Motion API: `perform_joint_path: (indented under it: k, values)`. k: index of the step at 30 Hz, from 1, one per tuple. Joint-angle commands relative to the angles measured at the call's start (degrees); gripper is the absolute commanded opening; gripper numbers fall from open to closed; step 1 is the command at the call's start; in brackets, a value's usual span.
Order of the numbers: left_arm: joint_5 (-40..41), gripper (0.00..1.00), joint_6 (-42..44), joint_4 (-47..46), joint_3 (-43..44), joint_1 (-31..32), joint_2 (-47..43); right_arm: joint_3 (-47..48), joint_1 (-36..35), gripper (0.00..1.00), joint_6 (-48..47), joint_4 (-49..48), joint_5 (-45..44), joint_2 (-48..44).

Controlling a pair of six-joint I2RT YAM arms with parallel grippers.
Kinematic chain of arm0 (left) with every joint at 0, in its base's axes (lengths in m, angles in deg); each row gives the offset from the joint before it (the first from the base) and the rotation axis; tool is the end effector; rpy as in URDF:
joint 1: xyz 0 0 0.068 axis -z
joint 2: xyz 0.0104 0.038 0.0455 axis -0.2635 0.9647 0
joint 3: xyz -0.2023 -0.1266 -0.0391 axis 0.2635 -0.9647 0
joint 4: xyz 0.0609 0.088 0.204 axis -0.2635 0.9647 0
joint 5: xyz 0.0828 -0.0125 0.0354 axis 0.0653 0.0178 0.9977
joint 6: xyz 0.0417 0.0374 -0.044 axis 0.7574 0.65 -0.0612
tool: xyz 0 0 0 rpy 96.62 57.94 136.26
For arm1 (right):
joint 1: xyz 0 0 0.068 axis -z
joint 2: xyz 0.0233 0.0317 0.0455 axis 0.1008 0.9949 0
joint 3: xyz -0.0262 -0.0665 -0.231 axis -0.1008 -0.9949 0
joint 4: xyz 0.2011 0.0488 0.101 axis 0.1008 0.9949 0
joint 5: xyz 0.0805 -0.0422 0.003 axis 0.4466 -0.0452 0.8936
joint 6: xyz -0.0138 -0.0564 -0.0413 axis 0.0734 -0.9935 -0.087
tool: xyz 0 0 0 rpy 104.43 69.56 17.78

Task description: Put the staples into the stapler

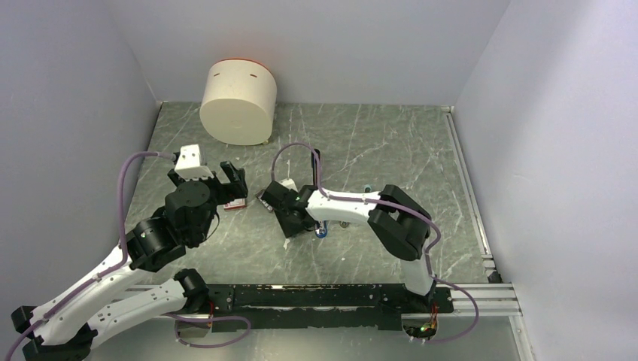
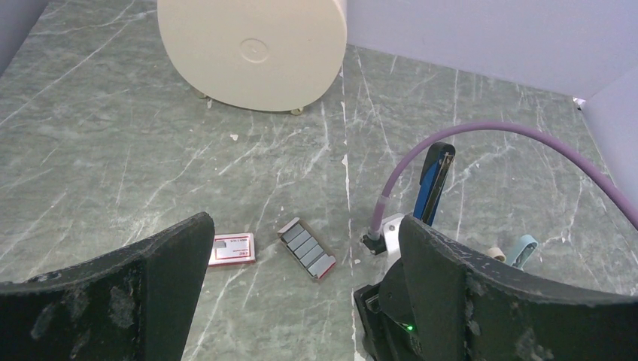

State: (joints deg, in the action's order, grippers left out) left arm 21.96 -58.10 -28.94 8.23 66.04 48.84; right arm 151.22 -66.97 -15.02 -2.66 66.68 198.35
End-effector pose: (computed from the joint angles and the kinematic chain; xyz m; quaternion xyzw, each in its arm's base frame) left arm 0.1250 -0.0848 0.3308 -0.0930 0.7631 -0.1042 0.6310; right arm 0.1845 0.3098 0.1281 -0.2382 0.9518 0.0451 0.1881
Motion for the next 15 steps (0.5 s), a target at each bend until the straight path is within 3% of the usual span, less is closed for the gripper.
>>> perform_joint_path:
  k: [1, 5, 11, 15]
  values:
    - [-0.71, 0.97, -0.15, -1.56, 0.28, -0.33, -0.02, -2.55, -0.15, 0.50, -0.50, 0.67, 3.25, -1.39]
    - [-0.75, 0.97, -0.18, -1.56, 0.17, -0.36, -0.02, -3.56, -0.20, 0.49, -0.21, 0.95, 3.25, -1.97]
    - [-0.78, 0.97, -0.29, -1.47, 0.13, -0.33, 0.09, -3.75, -0.36, 0.34, -0.28, 0.35, 5.05, -2.67]
    - [-0.90, 0.97, -0.34, -1.55, 0.02, -0.39, 0.15, -3.35, -0.80, 0.39, -0.71, 0.11, 5.13, -2.65]
